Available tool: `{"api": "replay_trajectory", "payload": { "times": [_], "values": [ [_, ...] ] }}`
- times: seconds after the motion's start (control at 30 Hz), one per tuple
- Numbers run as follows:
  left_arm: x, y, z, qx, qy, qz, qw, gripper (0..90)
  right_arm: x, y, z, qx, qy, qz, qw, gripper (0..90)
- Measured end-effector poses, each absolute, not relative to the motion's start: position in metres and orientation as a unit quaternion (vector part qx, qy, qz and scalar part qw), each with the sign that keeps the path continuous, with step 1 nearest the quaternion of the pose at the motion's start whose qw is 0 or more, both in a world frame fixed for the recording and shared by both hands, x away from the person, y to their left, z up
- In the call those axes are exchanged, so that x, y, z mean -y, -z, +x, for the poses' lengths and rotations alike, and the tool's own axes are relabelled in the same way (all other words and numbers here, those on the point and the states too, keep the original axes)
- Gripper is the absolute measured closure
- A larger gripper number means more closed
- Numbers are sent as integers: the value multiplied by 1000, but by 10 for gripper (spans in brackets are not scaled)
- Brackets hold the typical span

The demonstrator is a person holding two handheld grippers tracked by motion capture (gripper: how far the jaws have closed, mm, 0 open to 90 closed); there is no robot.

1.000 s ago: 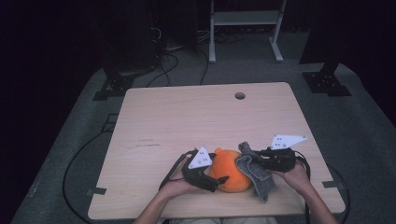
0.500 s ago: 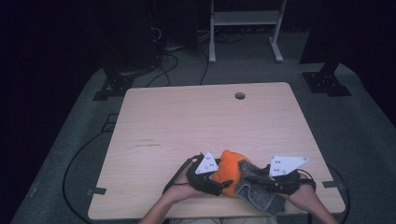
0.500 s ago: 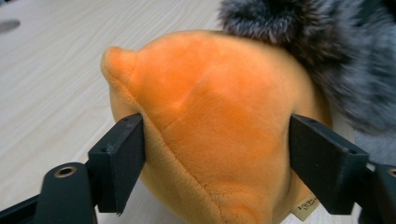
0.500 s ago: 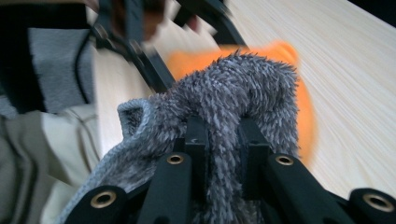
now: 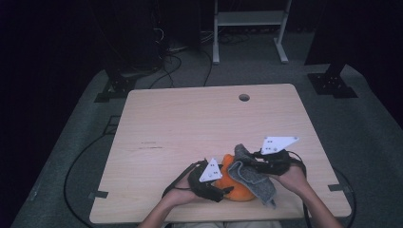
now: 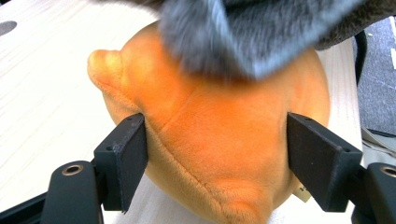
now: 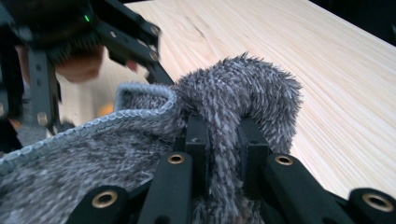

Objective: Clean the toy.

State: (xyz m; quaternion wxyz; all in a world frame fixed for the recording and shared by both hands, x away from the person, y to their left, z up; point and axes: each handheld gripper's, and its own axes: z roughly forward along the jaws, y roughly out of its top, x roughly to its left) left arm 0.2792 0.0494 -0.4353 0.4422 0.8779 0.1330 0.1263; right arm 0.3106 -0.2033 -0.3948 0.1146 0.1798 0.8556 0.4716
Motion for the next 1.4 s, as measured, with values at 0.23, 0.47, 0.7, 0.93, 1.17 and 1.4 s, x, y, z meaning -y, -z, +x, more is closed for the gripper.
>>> {"api": "replay_trajectory", "payload": {
  "times": [0.23, 0.47, 0.7, 0.93, 1.17, 1.4],
  "values": [
    [-48, 436, 284, -141, -120, 877, 445, 238, 243, 414, 291, -849, -476, 201, 110, 770],
    [-49, 435, 285, -138, -124, 877, 443, 196, 267, 424, 286, -851, -465, 219, 105, 769],
    [-51, 427, 284, -120, -132, 875, 449, 159, 295, 425, 285, -845, -457, 250, 123, 767],
    [-45, 401, 286, -85, -146, 863, 475, 136, 326, 434, 288, -838, -439, 292, 138, 763],
    [-29, 398, 290, -58, -135, 872, 466, 116, 345, 456, 301, -832, -421, 341, 123, 599],
    [-21, 404, 300, -48, -127, 884, 448, 101, 351, 457, 299, -819, -445, 344, 113, 496]
  ]
}}
